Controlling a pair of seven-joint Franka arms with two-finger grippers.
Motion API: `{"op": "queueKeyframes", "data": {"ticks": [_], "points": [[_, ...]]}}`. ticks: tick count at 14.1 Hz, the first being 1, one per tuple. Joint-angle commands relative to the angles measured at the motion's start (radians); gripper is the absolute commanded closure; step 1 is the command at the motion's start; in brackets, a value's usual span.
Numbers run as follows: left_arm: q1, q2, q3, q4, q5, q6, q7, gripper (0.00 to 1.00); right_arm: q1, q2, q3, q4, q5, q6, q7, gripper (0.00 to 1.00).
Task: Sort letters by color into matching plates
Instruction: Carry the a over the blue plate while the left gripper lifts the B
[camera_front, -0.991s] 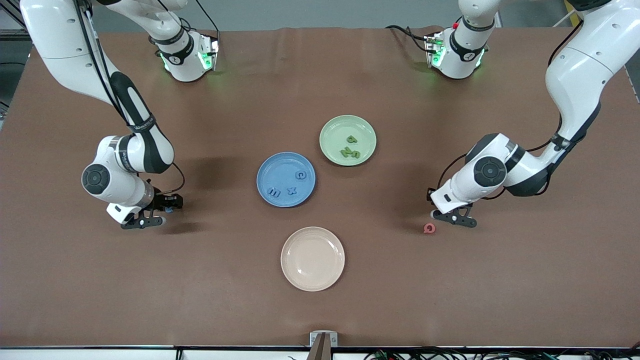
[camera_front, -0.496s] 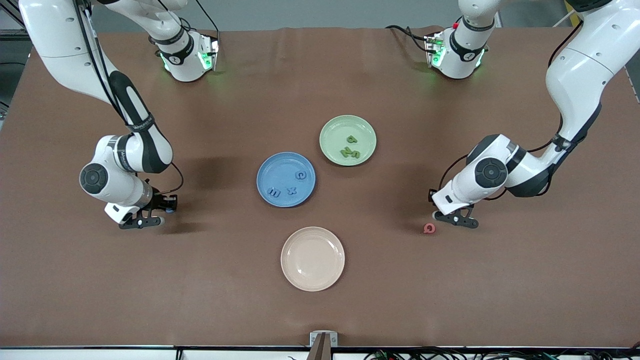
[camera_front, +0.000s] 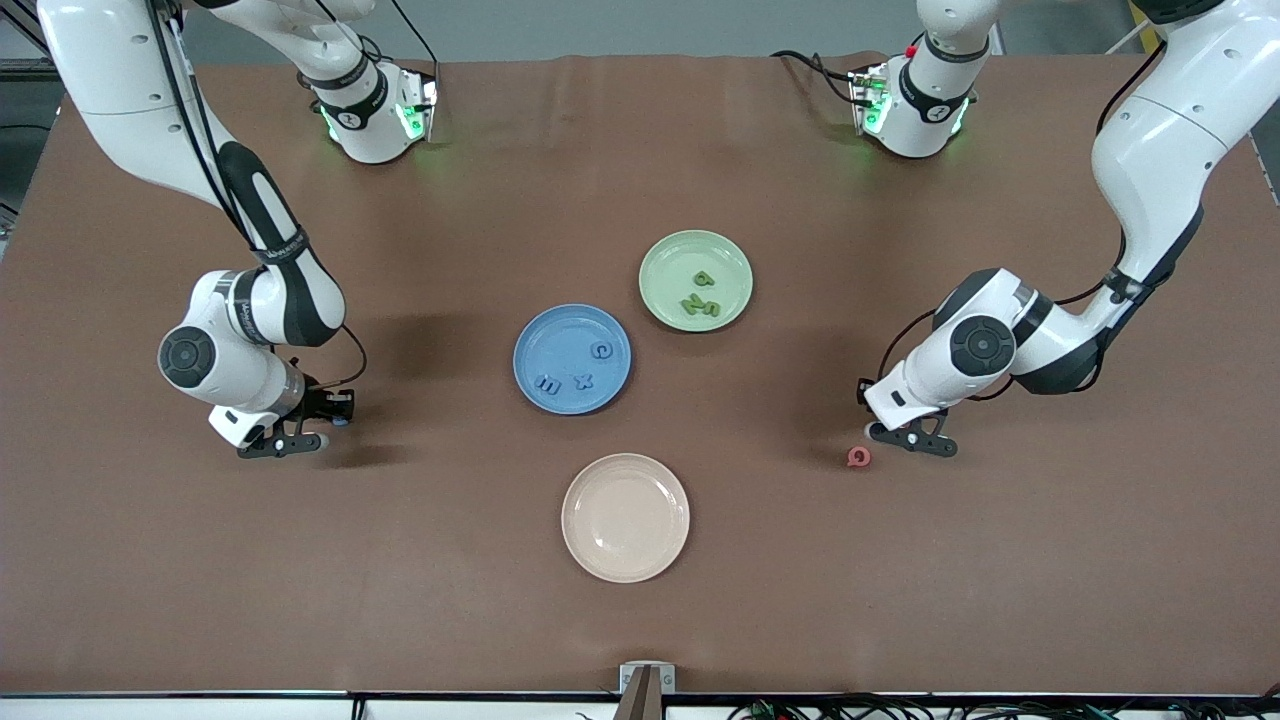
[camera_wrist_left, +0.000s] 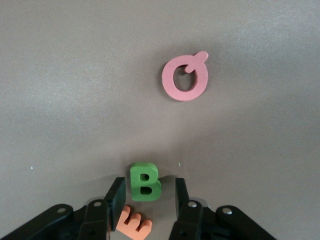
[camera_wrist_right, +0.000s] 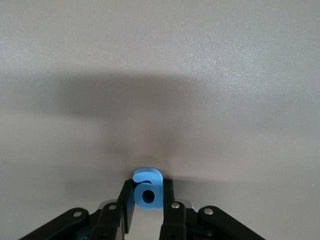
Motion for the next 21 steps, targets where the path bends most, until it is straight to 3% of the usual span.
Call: {"op": "queueKeyframes", "data": {"ticks": [1, 5, 14, 18, 21], "points": [[-0.006, -0.005, 0.010, -0.002, 0.028, 0.026, -0.015, 0.52, 0.002, -0.043, 0.008, 0.003, -0.003, -0.062, 0.021, 0.97], [-0.010, -0.005, 0.020, -0.002, 0.030, 0.030, -0.012, 0.54, 0.093, -0.099, 0.008, 0.043, -0.001, -0.204, 0.232, 0.97], [-0.012, -0.001, 0.023, -0.008, 0.030, 0.033, -0.012, 0.67, 0.414, -0.107, 0.013, 0.136, 0.005, -0.272, 0.835, 0.98], [-0.010, -0.005, 0.023, -0.010, 0.030, 0.033, -0.012, 0.91, 0.495, -0.107, 0.013, 0.144, 0.005, -0.284, 0.969, 0.98], [-0.009, -0.014, 0.020, -0.008, 0.028, 0.023, -0.015, 0.97, 0.531, -0.106, 0.013, 0.144, 0.005, -0.275, 1.024, 0.98]]}}
